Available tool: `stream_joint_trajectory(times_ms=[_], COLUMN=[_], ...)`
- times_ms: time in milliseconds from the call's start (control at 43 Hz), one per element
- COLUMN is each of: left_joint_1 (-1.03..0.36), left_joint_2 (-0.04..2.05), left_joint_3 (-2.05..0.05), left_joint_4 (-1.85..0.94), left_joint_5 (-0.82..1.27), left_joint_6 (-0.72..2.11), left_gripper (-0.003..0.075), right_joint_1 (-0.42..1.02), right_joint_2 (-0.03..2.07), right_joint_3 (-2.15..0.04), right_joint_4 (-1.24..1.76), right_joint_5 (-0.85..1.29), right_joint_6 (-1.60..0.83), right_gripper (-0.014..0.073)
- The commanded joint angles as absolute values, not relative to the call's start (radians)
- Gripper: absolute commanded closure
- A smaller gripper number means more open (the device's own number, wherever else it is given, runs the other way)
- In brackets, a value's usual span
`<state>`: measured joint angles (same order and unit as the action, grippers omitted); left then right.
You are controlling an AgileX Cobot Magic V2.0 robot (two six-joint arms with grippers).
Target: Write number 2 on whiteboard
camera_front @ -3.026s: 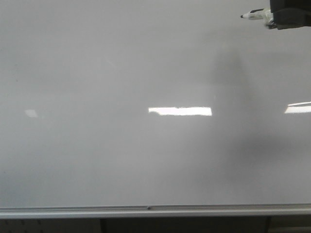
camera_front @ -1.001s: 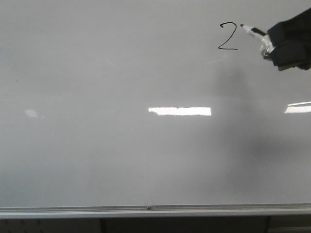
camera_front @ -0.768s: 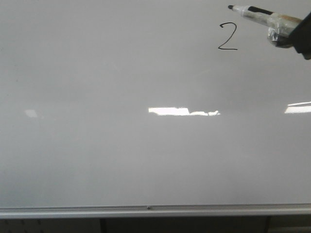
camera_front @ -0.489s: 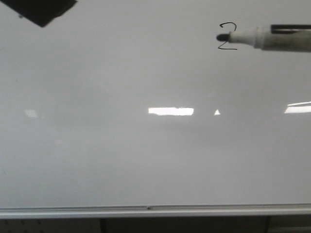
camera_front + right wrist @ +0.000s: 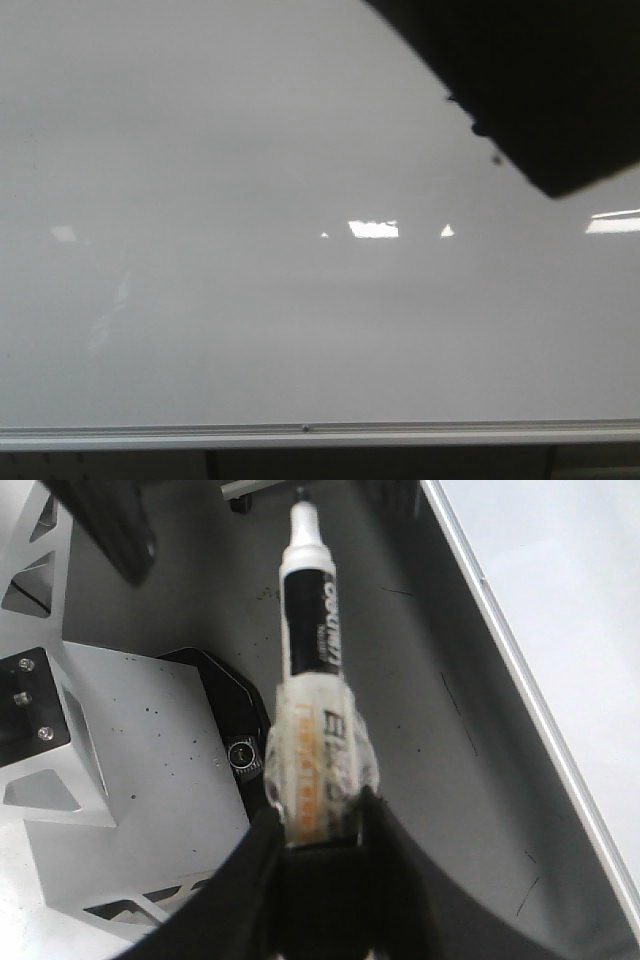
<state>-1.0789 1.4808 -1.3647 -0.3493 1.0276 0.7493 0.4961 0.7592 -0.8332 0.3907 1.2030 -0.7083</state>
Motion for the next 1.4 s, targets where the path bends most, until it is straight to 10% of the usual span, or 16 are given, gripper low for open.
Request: stream_joint_trajectory(times_ms=[0, 256, 605, 1001, 1373], left_joint_1=[-1.099, -1.114, -1.114, -1.111, -1.005], left_joint_2=[1.487, 1.54, 1.54, 1.54, 1.478], left_joint_3=[-1.424, -1.456, -1.456, -1.456, -1.458], left_joint_4=[-0.375, -0.381, -0.385, -0.379, 0.192], left_joint_5=[0.977, 0.975, 0.968, 0.962, 1.037], left_joint_6=[0.751, 0.751, 0.751, 0.732, 0.092], left_gripper=[0.0238, 0.0269, 0.0631, 0.0741, 0.0741], right_joint_1=[0.498, 0.498, 0.498, 0.495, 0.495], right_joint_2=[0.756, 0.756, 0.756, 0.756, 0.754], right_joint_3=[-0.866, -0.866, -0.866, -0.867, -0.881], right_joint_4=[0.43, 0.43, 0.43, 0.411, 0.123], right_joint_5=[1.177, 1.173, 1.169, 1.163, 1.17], right_joint_6=[-0.719, -0.719, -0.719, -0.719, -0.456], right_gripper=[0.0656, 0.0656, 0.0638, 0.0084, 0.0056])
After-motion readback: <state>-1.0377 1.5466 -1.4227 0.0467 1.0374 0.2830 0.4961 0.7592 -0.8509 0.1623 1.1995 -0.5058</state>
